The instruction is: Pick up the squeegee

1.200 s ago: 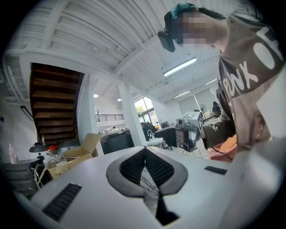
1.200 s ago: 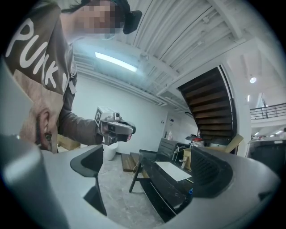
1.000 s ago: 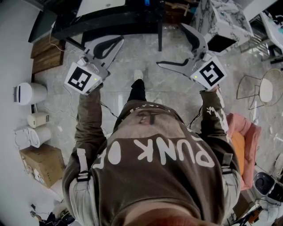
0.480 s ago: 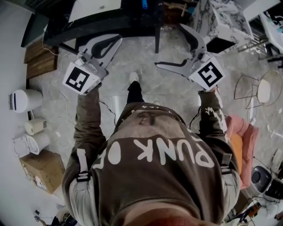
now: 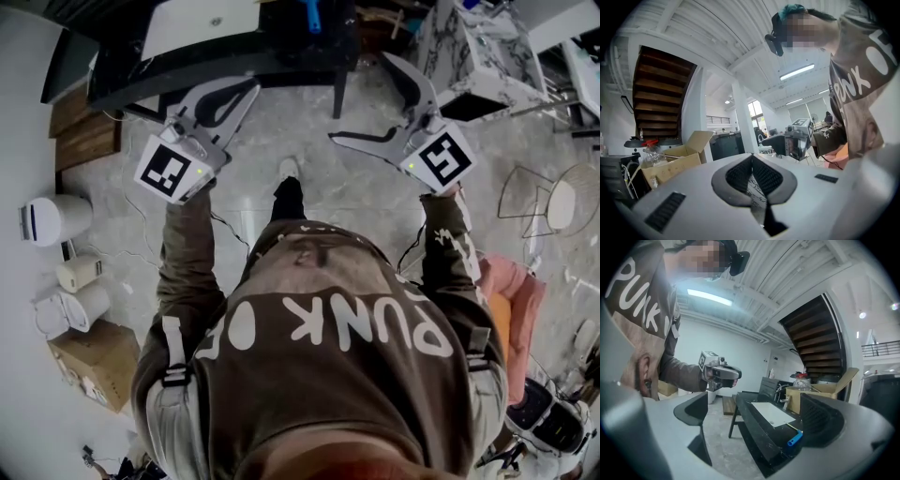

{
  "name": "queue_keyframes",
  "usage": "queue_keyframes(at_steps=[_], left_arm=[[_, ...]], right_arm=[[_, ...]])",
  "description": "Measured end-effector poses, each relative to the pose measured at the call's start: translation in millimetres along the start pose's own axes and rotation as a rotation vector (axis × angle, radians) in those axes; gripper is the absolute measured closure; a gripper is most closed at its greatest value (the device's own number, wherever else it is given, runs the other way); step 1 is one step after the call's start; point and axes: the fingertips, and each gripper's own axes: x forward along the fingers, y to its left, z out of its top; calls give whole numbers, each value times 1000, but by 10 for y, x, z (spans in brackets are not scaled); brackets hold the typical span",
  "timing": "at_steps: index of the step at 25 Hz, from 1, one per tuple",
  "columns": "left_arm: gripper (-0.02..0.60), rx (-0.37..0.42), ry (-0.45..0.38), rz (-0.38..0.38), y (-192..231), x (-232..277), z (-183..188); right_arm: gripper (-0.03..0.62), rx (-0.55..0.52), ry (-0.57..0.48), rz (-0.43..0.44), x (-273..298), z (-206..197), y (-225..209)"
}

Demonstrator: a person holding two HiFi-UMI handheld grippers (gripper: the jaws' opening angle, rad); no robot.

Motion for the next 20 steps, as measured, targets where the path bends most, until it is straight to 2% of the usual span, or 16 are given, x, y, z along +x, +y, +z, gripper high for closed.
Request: queue_keyframes(at_steps=[10, 16, 20], left_arm=[[578, -48, 13, -49, 890, 334, -279], [578, -72, 6, -72, 1367, 375, -465], [578, -52, 32, -93, 1680, 366, -659]], right_arm=[[0, 61, 31, -44, 608, -161, -768], [0, 78, 58, -73, 1006, -252, -1074], [0, 97, 79, -105, 1299, -306, -1263]])
